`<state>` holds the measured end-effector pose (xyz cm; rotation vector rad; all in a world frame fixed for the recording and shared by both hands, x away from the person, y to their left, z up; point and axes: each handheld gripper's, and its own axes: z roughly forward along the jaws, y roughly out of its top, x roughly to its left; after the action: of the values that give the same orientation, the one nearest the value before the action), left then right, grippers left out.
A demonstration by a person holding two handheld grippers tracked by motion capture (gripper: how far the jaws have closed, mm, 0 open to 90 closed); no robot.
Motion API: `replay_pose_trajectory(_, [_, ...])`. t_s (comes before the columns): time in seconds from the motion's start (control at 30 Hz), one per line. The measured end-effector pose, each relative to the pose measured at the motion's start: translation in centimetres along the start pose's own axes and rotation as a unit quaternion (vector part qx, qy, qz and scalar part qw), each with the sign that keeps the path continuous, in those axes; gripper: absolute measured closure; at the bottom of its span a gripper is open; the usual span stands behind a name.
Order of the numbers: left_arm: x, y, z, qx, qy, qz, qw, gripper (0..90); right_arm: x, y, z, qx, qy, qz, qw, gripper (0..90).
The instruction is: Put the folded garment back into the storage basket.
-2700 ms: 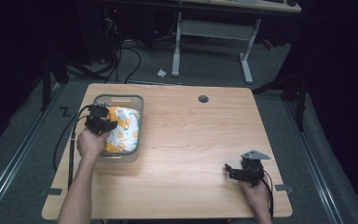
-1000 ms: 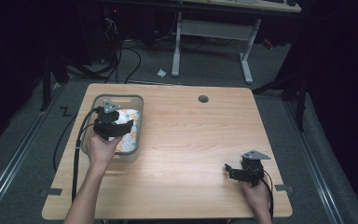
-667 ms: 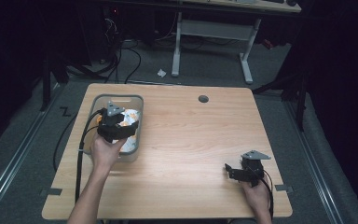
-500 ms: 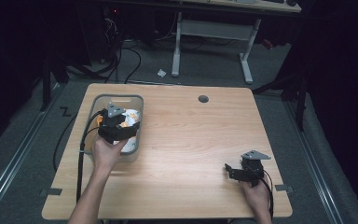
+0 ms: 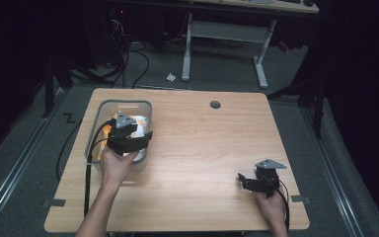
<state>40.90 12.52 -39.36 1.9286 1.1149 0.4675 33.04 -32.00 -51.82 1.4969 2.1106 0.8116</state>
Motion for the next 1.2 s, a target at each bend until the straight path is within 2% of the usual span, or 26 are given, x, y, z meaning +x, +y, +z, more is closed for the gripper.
replay_pose_trajectory(0.6, [-1.8, -0.7, -0.3, -0.009, -0.025, 0.006, 0.9996, 38.5, 0.0, 0.0, 0.0, 0.000, 0.000, 0.000, 1.0000, 16.5])
replay_pose_trajectory(1.2, [-3.4, -1.5, 0.0, -0.014, -0.048, 0.006, 0.9987, 38.4, 0.0, 0.0, 0.0, 0.000, 0.000, 0.000, 1.0000, 16.5])
